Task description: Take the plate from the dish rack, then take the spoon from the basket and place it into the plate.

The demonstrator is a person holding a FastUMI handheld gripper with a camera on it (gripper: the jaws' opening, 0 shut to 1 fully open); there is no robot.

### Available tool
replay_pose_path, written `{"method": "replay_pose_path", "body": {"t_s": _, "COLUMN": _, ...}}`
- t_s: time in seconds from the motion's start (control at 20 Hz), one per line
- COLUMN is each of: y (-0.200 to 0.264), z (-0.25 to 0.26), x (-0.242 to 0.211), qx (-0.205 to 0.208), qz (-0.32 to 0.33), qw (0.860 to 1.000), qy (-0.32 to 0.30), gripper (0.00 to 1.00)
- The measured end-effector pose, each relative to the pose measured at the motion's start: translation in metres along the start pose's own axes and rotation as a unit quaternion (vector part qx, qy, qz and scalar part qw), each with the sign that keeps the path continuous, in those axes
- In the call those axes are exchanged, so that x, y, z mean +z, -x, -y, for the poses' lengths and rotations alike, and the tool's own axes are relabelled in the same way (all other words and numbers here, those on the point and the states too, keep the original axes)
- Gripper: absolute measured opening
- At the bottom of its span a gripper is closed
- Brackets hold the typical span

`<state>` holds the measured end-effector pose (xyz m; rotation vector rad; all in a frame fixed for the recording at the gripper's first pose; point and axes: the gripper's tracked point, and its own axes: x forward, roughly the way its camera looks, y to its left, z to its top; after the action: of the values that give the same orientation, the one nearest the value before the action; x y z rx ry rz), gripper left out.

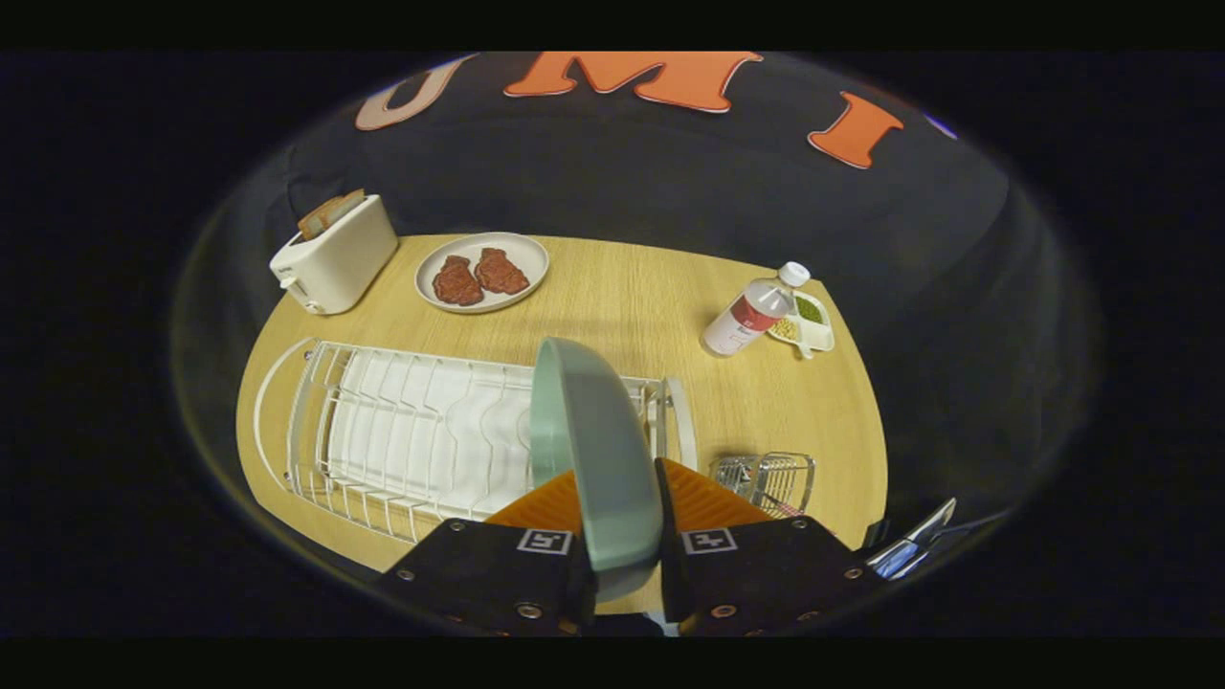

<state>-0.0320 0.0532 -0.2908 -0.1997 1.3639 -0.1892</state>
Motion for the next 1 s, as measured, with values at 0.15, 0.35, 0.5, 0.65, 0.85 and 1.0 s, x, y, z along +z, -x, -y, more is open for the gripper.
{"method": "replay_pose_path", "body": {"t_s": 0.15, "y": 0.015, "z": 0.003, "x": -0.005, "qx": 0.012, "qz": 0.006, "qw": 1.000, "qy": -0.010, "gripper": 0.27}}
{"method": "replay_pose_path", "body": {"t_s": 0.35, "y": 0.036, "z": 0.010, "x": -0.016, "qx": 0.037, "qz": 0.014, "qw": 0.999, "qy": -0.034, "gripper": 0.28}}
{"method": "replay_pose_path", "body": {"t_s": 0.5, "y": 0.048, "z": 0.018, "x": -0.025, "qx": 0.069, "qz": 0.028, "qw": 0.996, "qy": -0.057, "gripper": 0.27}}
{"method": "replay_pose_path", "body": {"t_s": 0.65, "y": 0.056, "z": 0.025, "x": -0.048, "qx": 0.098, "qz": 0.021, "qw": 0.991, "qy": -0.085, "gripper": 0.27}}
{"method": "replay_pose_path", "body": {"t_s": 0.85, "y": 0.062, "z": 0.037, "x": -0.077, "qx": 0.137, "qz": 0.016, "qw": 0.982, "qy": -0.125, "gripper": 0.27}}
{"method": "replay_pose_path", "body": {"t_s": 1.0, "y": 0.063, "z": 0.045, "x": -0.099, "qx": 0.159, "qz": 0.018, "qw": 0.977, "qy": -0.139, "gripper": 0.27}}
